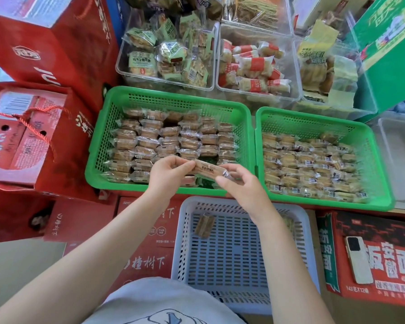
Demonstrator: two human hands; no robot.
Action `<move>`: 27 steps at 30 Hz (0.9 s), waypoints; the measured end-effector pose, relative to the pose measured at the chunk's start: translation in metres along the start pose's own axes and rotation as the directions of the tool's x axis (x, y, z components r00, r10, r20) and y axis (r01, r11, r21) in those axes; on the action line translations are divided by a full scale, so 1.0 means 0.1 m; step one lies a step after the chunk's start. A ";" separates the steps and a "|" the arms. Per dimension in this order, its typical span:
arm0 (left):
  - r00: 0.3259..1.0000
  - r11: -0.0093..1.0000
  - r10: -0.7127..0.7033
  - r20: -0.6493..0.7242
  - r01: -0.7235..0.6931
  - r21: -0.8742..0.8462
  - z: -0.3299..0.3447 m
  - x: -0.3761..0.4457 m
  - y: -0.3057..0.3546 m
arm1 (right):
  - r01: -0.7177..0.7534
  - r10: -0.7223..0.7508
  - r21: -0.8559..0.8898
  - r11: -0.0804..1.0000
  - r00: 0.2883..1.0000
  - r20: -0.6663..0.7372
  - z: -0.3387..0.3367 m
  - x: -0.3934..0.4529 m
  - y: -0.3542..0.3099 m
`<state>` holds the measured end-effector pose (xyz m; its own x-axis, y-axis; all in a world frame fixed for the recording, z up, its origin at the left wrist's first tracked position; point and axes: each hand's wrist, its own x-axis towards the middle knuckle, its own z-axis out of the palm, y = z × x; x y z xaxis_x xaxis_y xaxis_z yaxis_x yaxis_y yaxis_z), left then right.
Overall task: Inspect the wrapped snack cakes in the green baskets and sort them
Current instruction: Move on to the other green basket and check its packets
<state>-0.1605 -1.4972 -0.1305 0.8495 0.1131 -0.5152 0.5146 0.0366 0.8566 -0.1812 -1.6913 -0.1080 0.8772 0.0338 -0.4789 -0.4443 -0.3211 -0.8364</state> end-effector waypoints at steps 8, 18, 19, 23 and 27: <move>0.941 0.702 0.302 0.150 -0.327 0.633 0.13 0.39 -0.20 | -0.093 0.126 0.170 0.981 0.973 -0.195 -0.04 0.61 0.04; 0.916 0.073 0.088 0.391 -0.398 0.915 0.07 0.63 -0.54 | 0.056 -0.286 -0.647 0.760 0.923 -0.256 0.35 0.94 0.10; 0.918 0.070 0.089 0.386 -0.393 0.917 0.08 0.63 -0.54 | 0.078 -0.335 -0.693 0.717 0.910 -0.245 0.44 0.95 0.12; 0.916 0.082 0.104 0.387 -0.396 0.915 0.07 0.61 -0.53 | 0.062 -0.361 -0.824 0.564 0.916 -0.178 0.57 1.07 0.30; 0.908 0.113 0.129 0.398 -0.412 0.904 0.09 0.62 -0.51 | 0.082 -0.368 -0.865 0.495 0.922 -0.123 0.49 1.13 0.37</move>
<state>-0.1327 -1.5012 -0.2067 0.8840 -0.2878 -0.3684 -0.1874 -0.9401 0.2847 -0.1071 -1.6526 -0.2062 0.9943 0.0327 -0.1013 0.0093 -0.9748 -0.2230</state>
